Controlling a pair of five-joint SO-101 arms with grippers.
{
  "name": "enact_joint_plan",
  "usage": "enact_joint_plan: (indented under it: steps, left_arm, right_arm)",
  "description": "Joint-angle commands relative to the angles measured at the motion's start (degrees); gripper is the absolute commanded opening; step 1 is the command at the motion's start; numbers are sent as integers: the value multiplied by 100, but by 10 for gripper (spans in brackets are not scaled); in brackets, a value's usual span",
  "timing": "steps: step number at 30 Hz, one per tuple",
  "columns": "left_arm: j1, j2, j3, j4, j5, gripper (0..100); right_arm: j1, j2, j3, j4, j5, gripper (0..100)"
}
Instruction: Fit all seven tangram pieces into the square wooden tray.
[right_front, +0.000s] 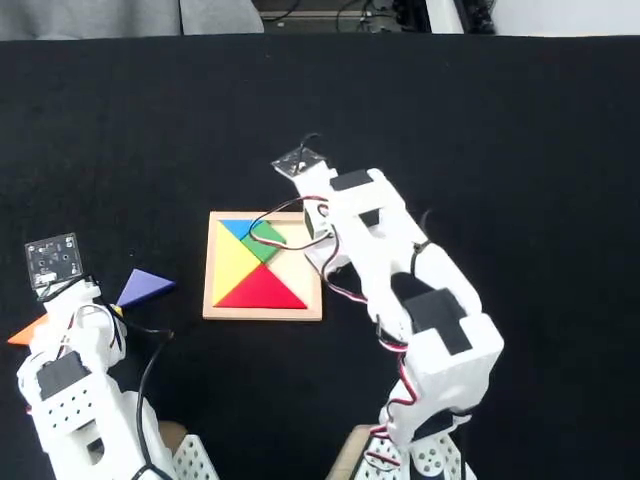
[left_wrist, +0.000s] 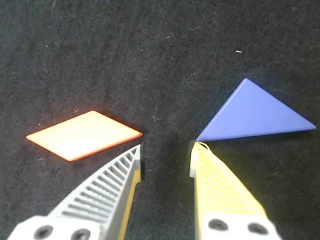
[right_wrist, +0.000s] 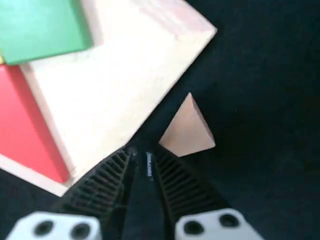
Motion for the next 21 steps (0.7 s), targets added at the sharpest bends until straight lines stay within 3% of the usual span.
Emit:
enact_joint_plan:
  steps: [1, 8, 13, 21]
  left_arm:
    - [66, -62, -22, -35, 35, 166]
    - [66, -62, -22, -35, 35, 166]
    - [66, -62, -22, -35, 35, 166]
    - [66, -62, -13, -35, 35, 166]
  right_arm:
    - [527, -57, -259, -62, -62, 11]
    - [1389, -75, -479, -316, 79, 11]
    - [1486, -75, -611, -448, 97, 11]
    - [1486, -127, -752, 501, 62, 11]
